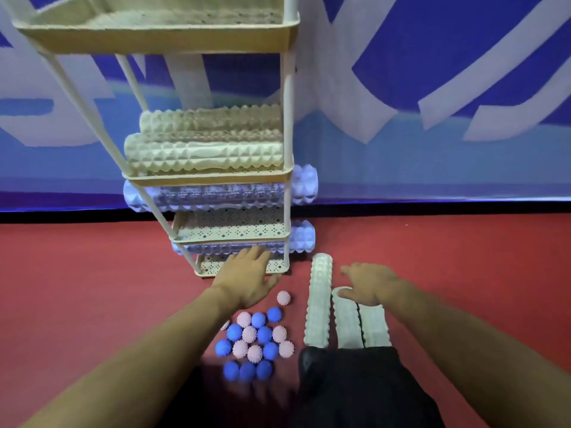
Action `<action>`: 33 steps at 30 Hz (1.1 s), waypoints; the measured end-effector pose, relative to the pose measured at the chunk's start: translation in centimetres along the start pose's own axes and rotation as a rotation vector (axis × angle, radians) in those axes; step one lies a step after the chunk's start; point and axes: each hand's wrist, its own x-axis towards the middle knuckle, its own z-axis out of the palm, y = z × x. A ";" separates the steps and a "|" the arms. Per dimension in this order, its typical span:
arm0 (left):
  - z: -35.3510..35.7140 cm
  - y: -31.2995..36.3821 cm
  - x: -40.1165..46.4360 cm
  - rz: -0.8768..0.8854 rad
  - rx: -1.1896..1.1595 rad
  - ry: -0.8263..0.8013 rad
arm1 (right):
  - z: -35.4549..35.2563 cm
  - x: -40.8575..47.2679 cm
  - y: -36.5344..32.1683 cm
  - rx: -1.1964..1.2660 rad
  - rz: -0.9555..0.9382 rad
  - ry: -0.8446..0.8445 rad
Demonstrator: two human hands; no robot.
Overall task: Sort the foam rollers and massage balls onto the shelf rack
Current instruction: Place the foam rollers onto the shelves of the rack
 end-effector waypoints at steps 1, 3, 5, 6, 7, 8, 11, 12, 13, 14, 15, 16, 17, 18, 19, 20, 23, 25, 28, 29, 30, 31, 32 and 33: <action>1.4 0.4 1.0 0.004 -0.002 -0.043 | 1.6 0.9 1.0 0.029 0.024 -0.037; 4.5 1.3 3.2 0.000 -0.057 -0.138 | 4.9 3.0 2.7 0.112 0.087 -0.111; 7.1 1.9 4.8 -0.035 -0.169 -0.228 | 7.6 5.0 3.3 0.171 0.144 -0.166; 8.5 2.2 5.7 -0.060 -0.225 -0.272 | 8.9 6.1 3.3 0.203 0.163 -0.192; 9.9 2.4 6.5 -0.084 -0.271 -0.307 | 10.2 7.3 3.2 0.240 0.178 -0.206; 11.2 2.5 7.2 -0.107 -0.308 -0.337 | 11.4 8.5 2.9 0.293 0.197 -0.214; 14.7 2.3 8.9 -0.174 -0.387 -0.404 | 14.7 11.9 1.5 0.496 0.296 -0.214; 15.5 2.1 9.2 -0.192 -0.399 -0.415 | 15.7 12.9 1.0 0.570 0.337 -0.217; 16.2 1.9 9.4 -0.207 -0.411 -0.426 | 16.5 13.6 0.3 0.628 0.383 -0.230; 16.8 1.7 9.5 -0.218 -0.425 -0.434 | 17.4 14.3 -0.4 0.695 0.423 -0.243; 17.3 1.3 9.5 -0.226 -0.444 -0.441 | 18.3 14.9 -1.2 0.755 0.461 -0.266; 17.7 0.9 9.5 -0.232 -0.461 -0.449 | 19.5 15.5 -1.8 0.813 0.493 -0.281; 18.1 0.4 9.5 -0.238 -0.476 -0.451 | 20.9 16.1 -2.2 0.860 0.526 -0.283; 18.5 -0.2 9.3 -0.245 -0.488 -0.450 | 22.7 16.8 -2.6 0.921 0.552 -0.268; 18.7 -0.8 9.1 -0.252 -0.499 -0.443 | 23.8 17.1 -3.0 0.966 0.593 -0.231; 18.9 -1.4 8.9 -0.258 -0.511 -0.431 | 24.3 17.1 -3.5 1.000 0.625 -0.190; 18.8 -3.0 7.9 -0.278 -0.529 -0.411 | 22.7 16.5 -4.7 1.045 0.694 -0.112; 18.5 -3.7 7.2 -0.287 -0.514 -0.428 | 21.2 15.9 -4.9 1.077 0.709 -0.142; 16.9 -3.9 6.4 -0.293 -0.521 -0.419 | 19.1 14.8 -4.8 1.269 0.646 -0.192; 16.0 -3.6 6.1 -0.288 -0.533 -0.411 | 18.2 14.0 -5.0 1.396 0.626 -0.218; 14.9 -3.3 5.9 -0.284 -0.552 -0.406 | 17.2 13.0 -5.3 1.516 0.595 -0.237; 13.5 -2.8 5.6 -0.285 -0.583 -0.406 | 15.7 11.5 -5.6 1.627 0.551 -0.251; 11.9 -2.2 5.4 -0.289 -0.622 -0.409 | 14.5 10.1 -5.9 1.731 0.489 -0.254; 10.1 -1.6 5.2 -0.289 -0.666 -0.408 | 13.3 8.8 -5.9 1.813 0.430 -0.252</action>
